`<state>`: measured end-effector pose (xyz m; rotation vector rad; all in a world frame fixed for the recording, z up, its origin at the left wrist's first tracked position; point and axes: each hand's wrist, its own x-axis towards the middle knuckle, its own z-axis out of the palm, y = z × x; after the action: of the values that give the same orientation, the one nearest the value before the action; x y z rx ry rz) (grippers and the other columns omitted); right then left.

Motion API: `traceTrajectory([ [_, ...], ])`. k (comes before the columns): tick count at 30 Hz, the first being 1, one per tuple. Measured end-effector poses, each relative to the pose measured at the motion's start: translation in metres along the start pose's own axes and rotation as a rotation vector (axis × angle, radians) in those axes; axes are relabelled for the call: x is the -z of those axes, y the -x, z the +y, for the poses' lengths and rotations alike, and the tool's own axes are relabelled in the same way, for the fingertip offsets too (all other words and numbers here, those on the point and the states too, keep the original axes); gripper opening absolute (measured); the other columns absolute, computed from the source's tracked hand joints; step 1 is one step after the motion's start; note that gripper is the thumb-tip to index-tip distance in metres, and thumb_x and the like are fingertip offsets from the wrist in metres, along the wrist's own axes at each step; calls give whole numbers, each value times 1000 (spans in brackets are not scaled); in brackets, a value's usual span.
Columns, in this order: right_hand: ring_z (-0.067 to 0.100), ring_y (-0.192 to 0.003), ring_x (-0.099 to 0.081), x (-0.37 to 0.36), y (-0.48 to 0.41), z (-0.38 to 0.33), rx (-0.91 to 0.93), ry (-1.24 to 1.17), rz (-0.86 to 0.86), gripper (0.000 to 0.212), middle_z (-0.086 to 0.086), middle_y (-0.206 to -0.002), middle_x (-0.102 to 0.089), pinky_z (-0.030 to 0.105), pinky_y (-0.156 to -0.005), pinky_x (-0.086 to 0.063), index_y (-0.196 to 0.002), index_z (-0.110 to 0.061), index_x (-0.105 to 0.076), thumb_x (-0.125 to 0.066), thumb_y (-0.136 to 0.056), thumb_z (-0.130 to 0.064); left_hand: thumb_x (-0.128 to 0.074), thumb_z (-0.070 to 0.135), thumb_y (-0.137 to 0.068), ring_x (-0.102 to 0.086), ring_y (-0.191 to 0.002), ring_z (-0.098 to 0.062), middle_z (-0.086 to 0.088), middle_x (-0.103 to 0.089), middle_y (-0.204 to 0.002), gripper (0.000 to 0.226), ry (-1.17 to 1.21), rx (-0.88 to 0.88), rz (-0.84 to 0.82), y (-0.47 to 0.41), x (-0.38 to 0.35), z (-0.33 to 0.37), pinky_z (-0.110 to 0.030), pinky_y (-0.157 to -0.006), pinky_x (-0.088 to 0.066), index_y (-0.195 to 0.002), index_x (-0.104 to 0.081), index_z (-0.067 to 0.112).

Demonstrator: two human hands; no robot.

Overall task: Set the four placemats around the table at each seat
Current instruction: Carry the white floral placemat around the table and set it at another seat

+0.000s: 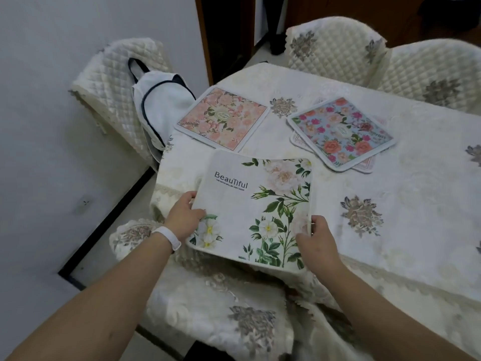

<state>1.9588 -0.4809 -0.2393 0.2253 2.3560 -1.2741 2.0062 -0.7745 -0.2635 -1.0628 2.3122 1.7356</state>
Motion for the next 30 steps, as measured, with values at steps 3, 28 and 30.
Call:
traceTrajectory([
  [3, 18, -63, -57, -22, -8, 0, -50, 32, 32, 34, 1, -86, -60, 31, -52, -48, -121, -16, -43, -49, -90, -5, -60, 2, -86, -66, -93, -25, -9, -66, -109, 38, -21, 23, -65, -28, 3, -9, -40, -80, -55, -116, -52, 24],
  [28, 25, -76, -62, -75, -45, 28, -206, 160, 168, 21, 6, -87, -63, 40, -65, -53, -110, -14, -46, -52, -90, -12, -55, 10, -90, -58, -89, -17, -1, -58, -108, 38, -289, -2, -233, -103, 0, -28, -23, -62, -45, -127, -46, 17],
  [30, 22, -74, -61, -76, -43, 31, -200, 153, 167, 23, 3, -87, -63, 38, -64, -52, -112, -15, -46, -53, -90, -12, -55, 11, -90, -57, -88, -16, 3, -58, -106, 40, -328, -39, -236, -102, 0, -28, -19, -59, -43, -128, -46, 18],
])
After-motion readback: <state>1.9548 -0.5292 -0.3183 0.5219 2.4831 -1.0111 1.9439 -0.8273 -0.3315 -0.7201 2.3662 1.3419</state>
